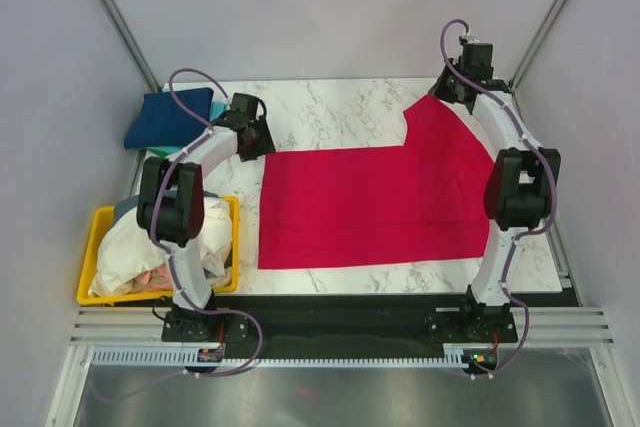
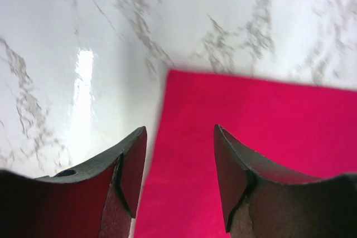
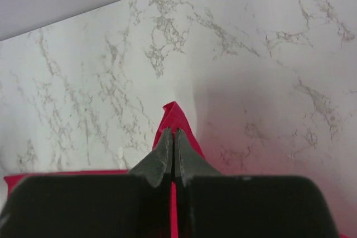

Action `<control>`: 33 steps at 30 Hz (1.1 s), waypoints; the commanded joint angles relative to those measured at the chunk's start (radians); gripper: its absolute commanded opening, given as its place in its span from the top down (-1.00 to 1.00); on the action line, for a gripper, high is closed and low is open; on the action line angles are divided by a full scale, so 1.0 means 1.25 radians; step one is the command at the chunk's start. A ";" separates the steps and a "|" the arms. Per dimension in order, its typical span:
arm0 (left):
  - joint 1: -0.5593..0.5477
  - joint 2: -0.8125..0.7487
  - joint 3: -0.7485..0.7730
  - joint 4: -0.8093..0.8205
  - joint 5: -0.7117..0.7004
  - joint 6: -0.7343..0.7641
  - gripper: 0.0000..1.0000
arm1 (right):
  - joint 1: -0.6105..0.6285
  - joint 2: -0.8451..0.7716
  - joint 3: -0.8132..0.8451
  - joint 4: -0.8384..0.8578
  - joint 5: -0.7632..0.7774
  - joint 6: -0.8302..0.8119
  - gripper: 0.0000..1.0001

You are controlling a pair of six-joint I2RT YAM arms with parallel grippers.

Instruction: Fold and stack the t-shirts

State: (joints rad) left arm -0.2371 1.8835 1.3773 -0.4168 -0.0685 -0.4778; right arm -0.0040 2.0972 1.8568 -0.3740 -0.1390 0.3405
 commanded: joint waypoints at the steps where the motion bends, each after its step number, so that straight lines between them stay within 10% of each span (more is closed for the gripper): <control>1: 0.020 0.070 0.071 0.019 0.020 0.026 -0.15 | -0.002 -0.089 -0.079 0.022 -0.061 0.040 1.00; 19: 0.026 0.215 0.162 0.030 0.044 0.025 0.17 | -0.002 -0.179 -0.187 0.037 -0.078 0.020 1.00; 29: 0.025 0.183 0.130 0.041 0.068 0.015 0.94 | -0.002 -0.183 -0.214 0.044 -0.072 0.015 1.00; 33: 0.025 0.130 0.105 0.041 0.066 0.020 0.96 | -0.009 -0.232 -0.237 0.055 -0.091 0.020 1.00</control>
State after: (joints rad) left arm -0.2035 2.1242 1.5368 -0.3794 0.0051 -0.4690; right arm -0.0063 1.9202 1.5837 -0.3492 -0.2237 0.3672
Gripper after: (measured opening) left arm 0.050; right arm 0.011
